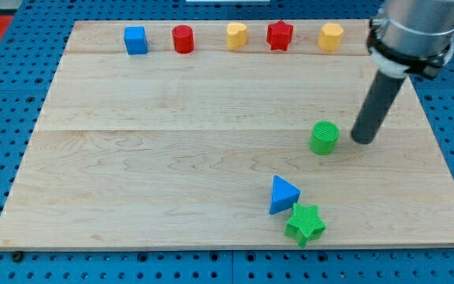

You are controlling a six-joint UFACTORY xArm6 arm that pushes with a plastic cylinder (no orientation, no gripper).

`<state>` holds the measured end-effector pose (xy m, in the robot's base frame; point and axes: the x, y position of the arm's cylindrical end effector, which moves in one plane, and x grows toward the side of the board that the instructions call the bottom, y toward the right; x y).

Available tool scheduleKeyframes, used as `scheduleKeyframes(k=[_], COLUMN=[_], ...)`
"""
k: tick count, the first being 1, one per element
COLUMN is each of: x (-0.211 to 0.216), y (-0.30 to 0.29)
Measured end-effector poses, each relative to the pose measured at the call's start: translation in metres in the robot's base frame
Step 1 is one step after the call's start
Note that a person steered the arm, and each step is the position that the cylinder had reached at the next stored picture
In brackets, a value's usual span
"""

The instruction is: Place the green circle to the left of the blue cube

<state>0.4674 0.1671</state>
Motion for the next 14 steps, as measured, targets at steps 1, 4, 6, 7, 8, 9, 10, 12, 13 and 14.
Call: scheduleKeyframes(k=[1,4,6,7,8,9,10,12,13,14], x=[0.000,-0.050,-0.018,-0.008,-0.018,-0.043,-0.042,-0.002,-0.025,-0.049], y=[-0.068,-0.250,-0.258,-0.304,-0.356,-0.389,-0.396,-0.337,-0.370,-0.371])
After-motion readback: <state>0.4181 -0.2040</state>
